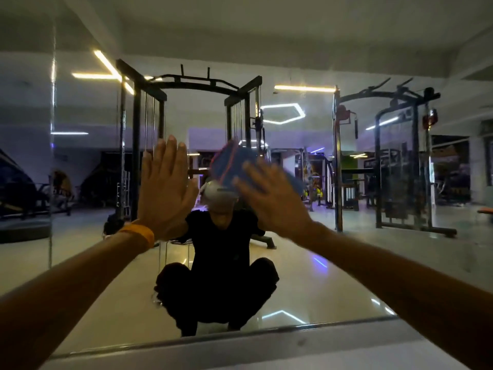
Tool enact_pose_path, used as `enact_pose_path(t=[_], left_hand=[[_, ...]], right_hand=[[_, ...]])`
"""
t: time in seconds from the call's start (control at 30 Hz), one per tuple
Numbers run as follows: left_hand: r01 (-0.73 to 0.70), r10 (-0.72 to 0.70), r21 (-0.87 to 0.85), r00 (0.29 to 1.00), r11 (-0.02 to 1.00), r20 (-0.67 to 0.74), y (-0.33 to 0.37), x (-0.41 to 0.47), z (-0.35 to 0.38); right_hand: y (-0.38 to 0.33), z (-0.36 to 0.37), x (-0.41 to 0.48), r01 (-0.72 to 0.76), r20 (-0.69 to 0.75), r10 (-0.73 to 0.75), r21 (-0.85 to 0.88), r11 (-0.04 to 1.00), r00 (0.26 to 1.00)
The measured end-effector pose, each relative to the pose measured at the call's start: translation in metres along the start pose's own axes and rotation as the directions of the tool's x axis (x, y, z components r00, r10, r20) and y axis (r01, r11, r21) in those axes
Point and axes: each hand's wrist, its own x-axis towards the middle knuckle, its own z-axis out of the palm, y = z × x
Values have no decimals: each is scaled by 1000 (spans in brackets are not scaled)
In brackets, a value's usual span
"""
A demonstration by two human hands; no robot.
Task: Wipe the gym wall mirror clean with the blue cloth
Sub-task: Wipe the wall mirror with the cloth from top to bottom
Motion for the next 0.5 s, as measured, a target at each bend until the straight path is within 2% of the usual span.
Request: enact_pose_path(t=[0.03, 0.07, 0.1, 0.13, 0.2, 0.23, 0.3, 0.33, 0.37, 0.4, 0.43, 0.5], left_hand=[[-9, 9, -18, 1000, 1000, 5, 1, -10, 0], [-23, 24, -32, 1000, 999, 15, 1, -22, 0], [-35, 36, -45, 999, 998, 31, -1, -36, -1], [-41, 44, -59, 998, 997, 50, -3, -51, -1], [-51, 57, -63, 994, 997, 91, -7, -81, -2], [-55, 61, -53, 992, 997, 113, -8, -93, -1], [-48, 54, -48, 988, 998, 145, -7, -111, 0], [-36, 45, -63, 988, 997, 151, -5, -118, 1], [-24, 37, -85, 988, 996, 152, -2, -123, 2], [-13, 29, -103, 988, 995, 152, 1, -127, 3], [-6, 23, -108, 988, 994, 151, 3, -131, 3], [-5, 18, -86, 989, 996, 149, 5, -141, 3]], right_hand=[[-8, -4, -23, 186, 134, -185, 3, 982, 974], [-4, -10, -40, 298, 207, -289, -14, 954, 935], [9, -18, -51, 337, 217, -323, -31, 941, 921], [24, -24, -58, 288, 185, -274, -53, 956, 944], [52, -34, -64, 19, 54, -12, -130, 991, 998], [60, -40, -66, -168, -18, 167, -138, 976, 986], [46, -38, -71, -503, -125, 494, -53, 863, 860], [23, -30, -74, -608, -147, 600, -13, 794, 786], [-7, -20, -78, -647, -140, 640, -3, 763, 755], [-42, -8, -82, -622, -111, 618, 5, 783, 778], [-76, 4, -90, -538, -58, 539, 22, 842, 840], [-128, 20, -112, -309, 81, 306, 24, 951, 949]])
